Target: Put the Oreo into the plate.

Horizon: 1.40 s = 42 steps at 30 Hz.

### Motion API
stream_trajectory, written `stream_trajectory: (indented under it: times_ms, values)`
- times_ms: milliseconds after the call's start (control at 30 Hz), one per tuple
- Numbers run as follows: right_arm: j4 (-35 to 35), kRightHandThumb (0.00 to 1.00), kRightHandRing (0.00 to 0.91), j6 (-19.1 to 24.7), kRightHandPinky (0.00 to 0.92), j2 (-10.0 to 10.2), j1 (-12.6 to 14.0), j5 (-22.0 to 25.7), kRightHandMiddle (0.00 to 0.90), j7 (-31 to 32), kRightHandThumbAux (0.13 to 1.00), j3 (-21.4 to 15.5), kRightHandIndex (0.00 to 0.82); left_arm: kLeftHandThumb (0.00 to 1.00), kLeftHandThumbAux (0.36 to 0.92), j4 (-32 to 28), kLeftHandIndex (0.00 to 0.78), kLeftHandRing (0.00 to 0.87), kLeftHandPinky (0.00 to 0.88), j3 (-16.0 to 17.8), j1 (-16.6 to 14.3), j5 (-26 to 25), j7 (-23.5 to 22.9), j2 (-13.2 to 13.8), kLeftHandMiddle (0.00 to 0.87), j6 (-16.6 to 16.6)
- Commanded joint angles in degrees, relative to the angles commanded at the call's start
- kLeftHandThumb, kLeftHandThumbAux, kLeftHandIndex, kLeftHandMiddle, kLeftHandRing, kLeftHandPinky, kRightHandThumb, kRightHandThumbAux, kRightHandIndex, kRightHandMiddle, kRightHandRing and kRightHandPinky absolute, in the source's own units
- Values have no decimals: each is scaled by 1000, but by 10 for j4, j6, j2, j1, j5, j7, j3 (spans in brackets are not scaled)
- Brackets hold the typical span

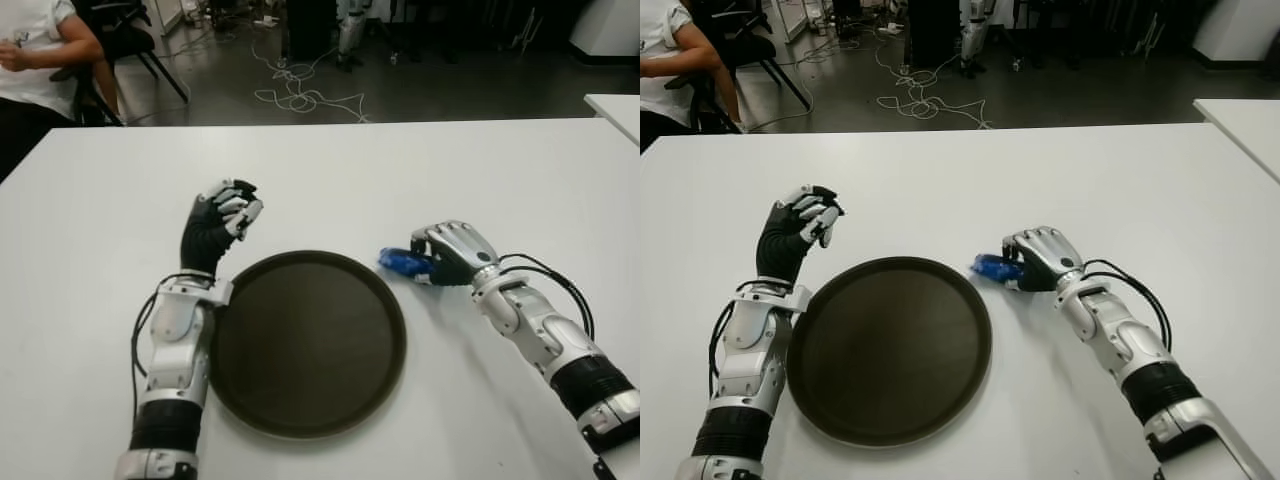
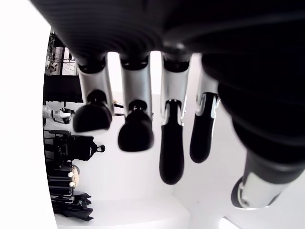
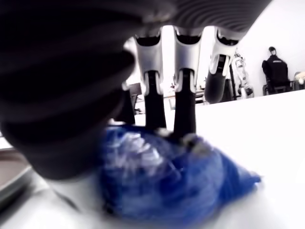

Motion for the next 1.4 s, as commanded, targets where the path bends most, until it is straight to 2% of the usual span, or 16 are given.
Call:
stream_trajectory:
  times_ms: [67,267,633,1000,1400]
  values:
    - [-7,654,710,6,671,-2,1,0,713,5,740,3,435,858,657,-2,423,782,813,0,1,1,2,0,553,0]
    - [-24,691,716,21,693,-1,7,3,706,11,735,2,424,857,657,-8,422,783,812,0,4,0,0,0,554,5]
    - [-44,696,720,35,724,5,16,12,676,5,736,-7,416,855,659,-15,419,785,812,1,8,-5,-4,1,550,5]
    - [-55,695,697,43,696,9,21,11,633,-8,737,-11,413,855,658,-27,424,776,796,0,12,-1,0,1,563,15]
    - [-53,694,710,47,703,11,20,11,647,-27,737,-12,412,855,658,-23,421,779,808,1,10,-4,-3,0,550,13]
